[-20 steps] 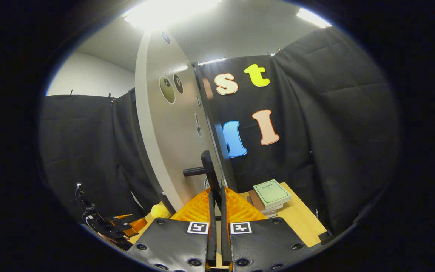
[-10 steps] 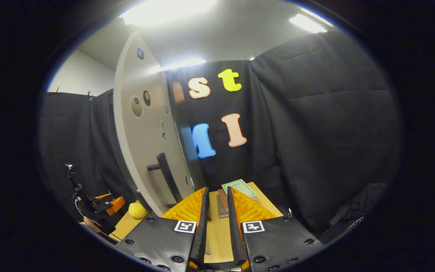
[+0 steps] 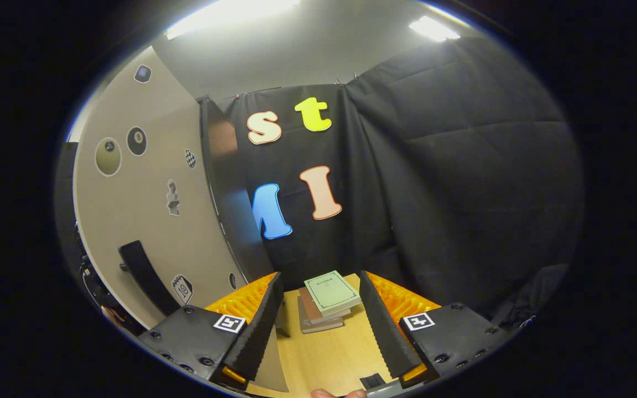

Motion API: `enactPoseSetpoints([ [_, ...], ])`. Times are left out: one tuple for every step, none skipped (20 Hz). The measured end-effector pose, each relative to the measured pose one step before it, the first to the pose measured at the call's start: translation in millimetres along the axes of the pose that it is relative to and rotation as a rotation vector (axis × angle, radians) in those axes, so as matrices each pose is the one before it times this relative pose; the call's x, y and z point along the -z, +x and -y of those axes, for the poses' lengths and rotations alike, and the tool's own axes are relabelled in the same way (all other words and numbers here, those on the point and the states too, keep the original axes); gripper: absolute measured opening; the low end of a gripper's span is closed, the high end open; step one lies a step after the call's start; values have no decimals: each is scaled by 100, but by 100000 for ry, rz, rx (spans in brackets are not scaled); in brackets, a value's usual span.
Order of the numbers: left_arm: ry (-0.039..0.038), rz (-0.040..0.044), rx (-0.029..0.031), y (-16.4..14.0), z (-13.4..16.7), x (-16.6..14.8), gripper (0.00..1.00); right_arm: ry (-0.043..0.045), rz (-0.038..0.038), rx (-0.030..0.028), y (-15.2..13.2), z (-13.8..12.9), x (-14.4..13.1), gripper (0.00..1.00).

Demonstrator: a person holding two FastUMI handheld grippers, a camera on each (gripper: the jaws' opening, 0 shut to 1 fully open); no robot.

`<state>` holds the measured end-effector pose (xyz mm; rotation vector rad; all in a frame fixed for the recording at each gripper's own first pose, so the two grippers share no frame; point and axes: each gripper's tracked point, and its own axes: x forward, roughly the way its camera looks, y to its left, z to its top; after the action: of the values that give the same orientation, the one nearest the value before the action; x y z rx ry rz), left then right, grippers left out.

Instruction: Open the cabinet door with the right hand, grasp the bottle in the cabinet with the left hand and place it on the coaster, then close the cabinet door with the right hand.

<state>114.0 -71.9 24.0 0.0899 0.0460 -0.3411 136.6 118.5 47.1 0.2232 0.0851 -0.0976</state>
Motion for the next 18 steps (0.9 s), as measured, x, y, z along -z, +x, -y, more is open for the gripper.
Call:
enactPoseSetpoints([
  [803,-454,407,1275,-204,-429,85,915,-495,-657,358,-158,205,89],
  [306,-1001,539,1272,-159,-173,85,885,-608,-439,260,-55,38,89],
  [109,-1348,1708,1358,74,-135,85,1005,-843,-874,116,-119,81,89],
  [600,-1249,670,1234,-154,-43,85,821,-189,-1055,173,-298,73,89],
  [528,-230,-253,1024,-193,-194,85,539,455,-287,253,-2,-72,89],
  [730,83,-126,1197,-74,-111,85,-40,545,246,120,172,-63,89],
  [831,147,-67,1125,-39,-154,90,-479,106,967,327,264,86,89],
  [746,204,387,1148,105,14,90,-834,25,1312,52,390,47,89],
  [410,-52,518,1183,226,24,85,-981,-34,1281,140,426,33,89],
  [-208,349,433,803,88,-56,85,-937,-332,966,187,257,186,89],
  [-1025,229,663,1085,239,-62,85,-960,-478,885,96,296,78,89],
  [-1221,81,572,1112,199,146,90,-1019,-374,1089,-126,319,225,89],
  [-1165,-154,399,1014,133,81,85,-943,-205,1102,24,367,28,89],
  [-954,-188,238,891,60,319,85,-563,-166,875,50,205,33,89],
  [-1353,57,402,822,102,112,85,-103,-501,122,74,79,28,89],
  [-1744,142,803,728,144,112,85,12,-631,67,-98,-106,210,89],
  [-1830,59,342,877,29,103,85,-130,-369,652,42,125,35,89],
  [-1707,-56,257,634,-6,173,85,-457,102,789,34,121,35,89],
])
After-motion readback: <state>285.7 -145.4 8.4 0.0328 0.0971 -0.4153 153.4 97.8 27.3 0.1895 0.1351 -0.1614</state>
